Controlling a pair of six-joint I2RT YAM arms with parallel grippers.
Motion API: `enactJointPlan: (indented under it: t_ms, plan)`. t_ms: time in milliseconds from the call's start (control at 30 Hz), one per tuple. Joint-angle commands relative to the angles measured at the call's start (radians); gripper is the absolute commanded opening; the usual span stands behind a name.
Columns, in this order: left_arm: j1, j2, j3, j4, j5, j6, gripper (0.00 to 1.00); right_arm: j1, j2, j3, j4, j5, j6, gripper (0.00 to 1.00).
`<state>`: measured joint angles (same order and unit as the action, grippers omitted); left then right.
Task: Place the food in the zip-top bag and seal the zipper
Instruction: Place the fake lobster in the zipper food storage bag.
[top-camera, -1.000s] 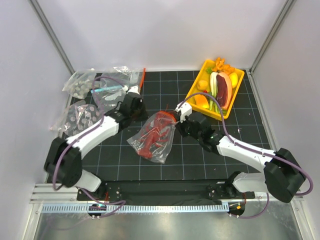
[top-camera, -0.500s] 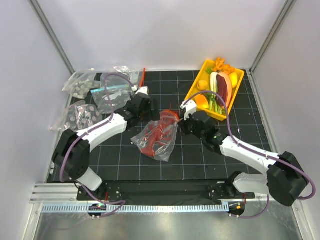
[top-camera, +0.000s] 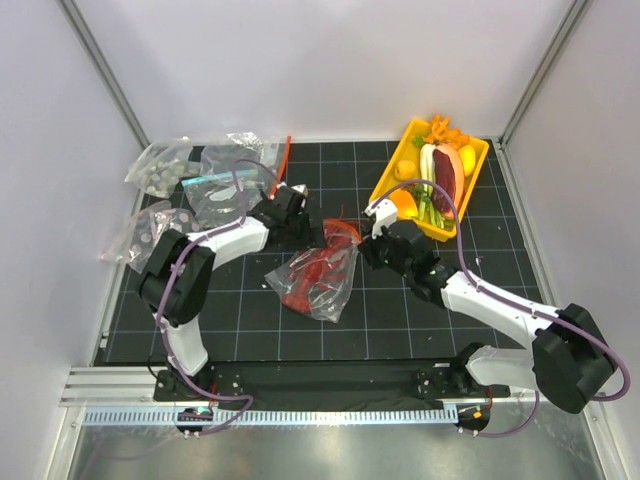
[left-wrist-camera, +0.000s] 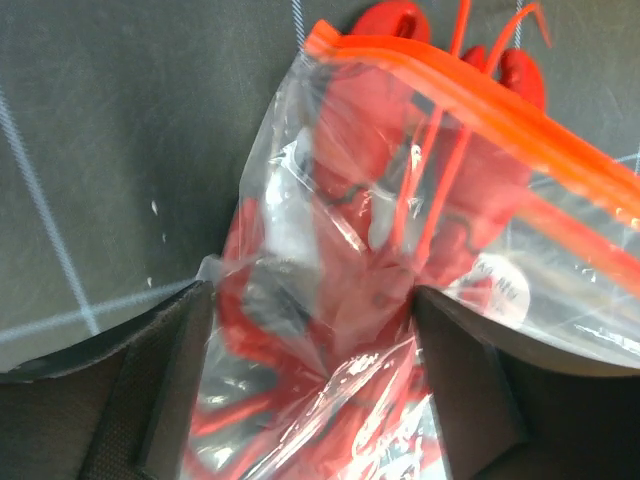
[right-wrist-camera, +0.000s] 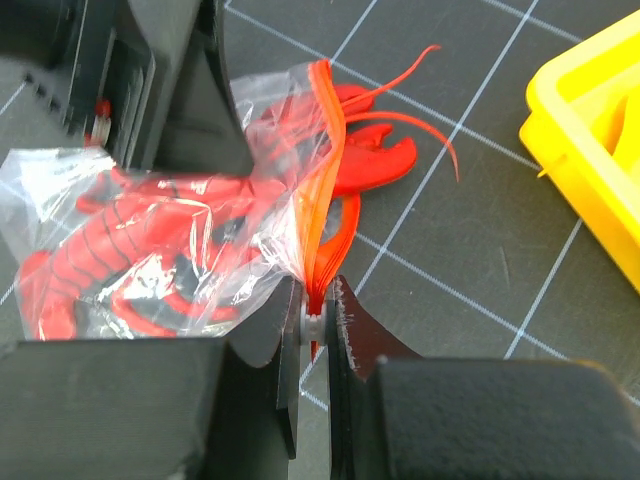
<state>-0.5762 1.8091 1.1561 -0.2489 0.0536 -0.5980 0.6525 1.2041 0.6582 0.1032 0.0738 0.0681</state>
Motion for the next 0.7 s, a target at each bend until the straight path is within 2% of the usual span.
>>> enactJointPlan:
  t_ms: [0, 33, 67, 133, 167, 233, 433, 667]
  plan:
    - [0.056, 0.021, -0.016, 0.077, 0.109, -0.062, 0.74, -0.010, -0.006, 0.003, 0.061, -0.014, 0.022, 0.01]
    - [0.061, 0.025, -0.022, 0.107, 0.118, -0.068, 0.68, -0.013, -0.005, 0.003, 0.061, -0.016, 0.024, 0.01]
    - [0.061, 0.029, -0.025, 0.118, 0.138, -0.074, 0.55, -0.014, -0.003, 0.003, 0.061, -0.022, 0.024, 0.01]
    - [0.061, 0.044, -0.033, 0.138, 0.150, -0.085, 0.41, -0.016, 0.003, 0.004, 0.059, -0.026, 0.027, 0.01]
    - [0.061, 0.047, -0.033, 0.145, 0.156, -0.088, 0.23, -0.019, 0.005, 0.004, 0.059, -0.026, 0.027, 0.01]
    - [0.061, 0.044, -0.033, 0.146, 0.152, -0.089, 0.02, -0.024, 0.005, 0.003, 0.061, -0.026, 0.029, 0.01]
    - [0.058, -0.082, -0.087, 0.152, 0.039, -0.060, 0.00, -0.036, 0.014, 0.003, 0.061, -0.032, 0.044, 0.01]
    - [0.007, -0.364, -0.211, 0.226, -0.106, -0.030, 0.00, -0.045, 0.014, 0.018, 0.044, -0.012, 0.078, 0.01]
